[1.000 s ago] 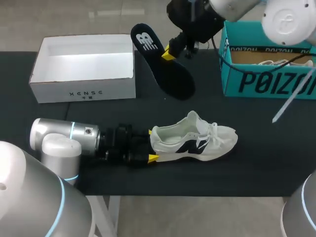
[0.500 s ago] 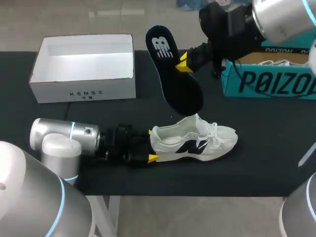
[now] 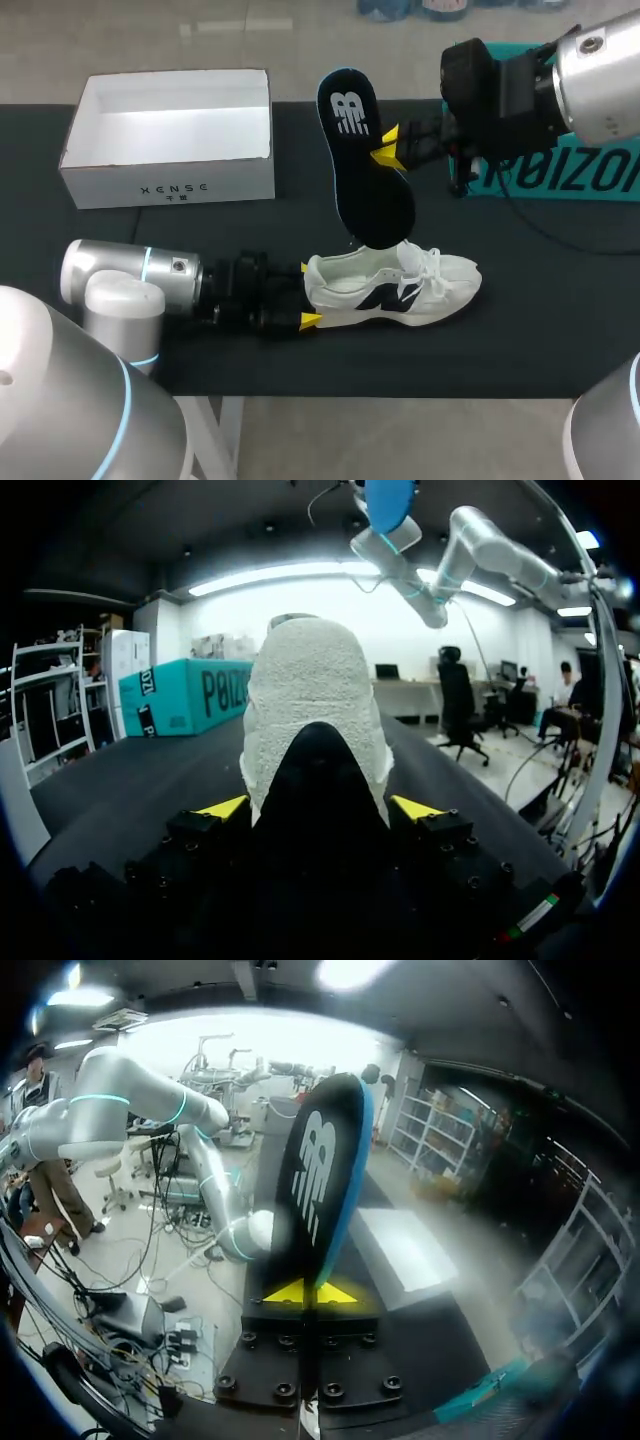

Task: Take the shoe out of the shoebox, open the shoe tongue, remove and reinsert the insole, then place the shoe into the shoebox

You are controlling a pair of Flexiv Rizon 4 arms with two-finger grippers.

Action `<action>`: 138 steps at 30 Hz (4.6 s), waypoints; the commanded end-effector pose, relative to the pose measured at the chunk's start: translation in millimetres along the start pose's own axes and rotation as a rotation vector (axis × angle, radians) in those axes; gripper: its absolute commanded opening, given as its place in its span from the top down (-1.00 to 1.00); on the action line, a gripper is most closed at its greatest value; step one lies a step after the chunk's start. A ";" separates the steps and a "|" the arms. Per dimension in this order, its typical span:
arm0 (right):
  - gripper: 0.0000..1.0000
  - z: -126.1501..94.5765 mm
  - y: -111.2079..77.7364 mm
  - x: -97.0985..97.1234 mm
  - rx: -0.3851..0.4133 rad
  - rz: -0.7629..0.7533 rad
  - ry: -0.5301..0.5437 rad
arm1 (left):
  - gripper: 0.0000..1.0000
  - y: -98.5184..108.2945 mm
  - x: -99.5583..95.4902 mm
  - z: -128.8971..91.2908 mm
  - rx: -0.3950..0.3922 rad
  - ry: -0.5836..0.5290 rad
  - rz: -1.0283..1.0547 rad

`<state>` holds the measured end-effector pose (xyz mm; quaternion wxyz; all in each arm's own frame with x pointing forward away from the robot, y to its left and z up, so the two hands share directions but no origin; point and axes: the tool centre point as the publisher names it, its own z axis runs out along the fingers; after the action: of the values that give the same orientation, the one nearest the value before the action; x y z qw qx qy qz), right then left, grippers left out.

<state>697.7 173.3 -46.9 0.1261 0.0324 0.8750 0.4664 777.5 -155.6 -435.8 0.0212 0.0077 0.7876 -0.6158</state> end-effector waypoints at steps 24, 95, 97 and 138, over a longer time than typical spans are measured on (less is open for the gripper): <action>1.00 -43.2 35.8 46.7 -0.016 0.163 0.030 | 1.00 2.5 1.0 1.3 -0.001 -0.002 0.000; 1.00 -43.2 35.8 46.7 -0.016 0.163 0.030 | -1.00 -84.1 -1.6 -81.7 -0.828 0.114 0.185; 1.00 -43.2 35.8 46.7 -0.016 0.163 0.030 | -1.00 -87.1 -2.0 -80.0 -0.827 0.110 0.193; 1.00 -81.3 52.4 55.4 0.077 0.172 -0.013 | -1.00 -94.1 -3.1 -74.3 -0.838 0.077 0.206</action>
<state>620.0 144.0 24.6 0.0910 0.1140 0.8820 0.4482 776.1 -106.0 -326.8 0.0537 0.1001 0.9643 -0.2390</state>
